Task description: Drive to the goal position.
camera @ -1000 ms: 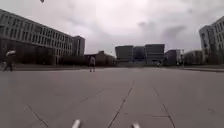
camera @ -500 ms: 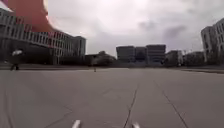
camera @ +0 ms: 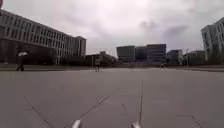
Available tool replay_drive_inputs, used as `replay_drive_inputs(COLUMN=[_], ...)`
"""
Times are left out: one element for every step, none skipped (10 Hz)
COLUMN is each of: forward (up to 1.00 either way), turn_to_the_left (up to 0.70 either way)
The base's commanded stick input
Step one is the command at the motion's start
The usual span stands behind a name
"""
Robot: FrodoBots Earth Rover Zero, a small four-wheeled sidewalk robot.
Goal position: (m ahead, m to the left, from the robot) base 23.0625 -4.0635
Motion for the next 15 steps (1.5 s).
replay_drive_inputs(forward=[0.85, 0.85, 0.85, 0.85, 0.85, 0.85, 0.85, 0.85, 0.85, 0.85, 0.85, 0.85, 0.85, 0.85, 0.85], turn_to_the_left=[0.00, 0.00, 0.00, 0.00, 0.00, 0.00, 0.00, 0.00, 0.00, 0.00, 0.00, 0.00, 0.00, 0.00, 0.00])
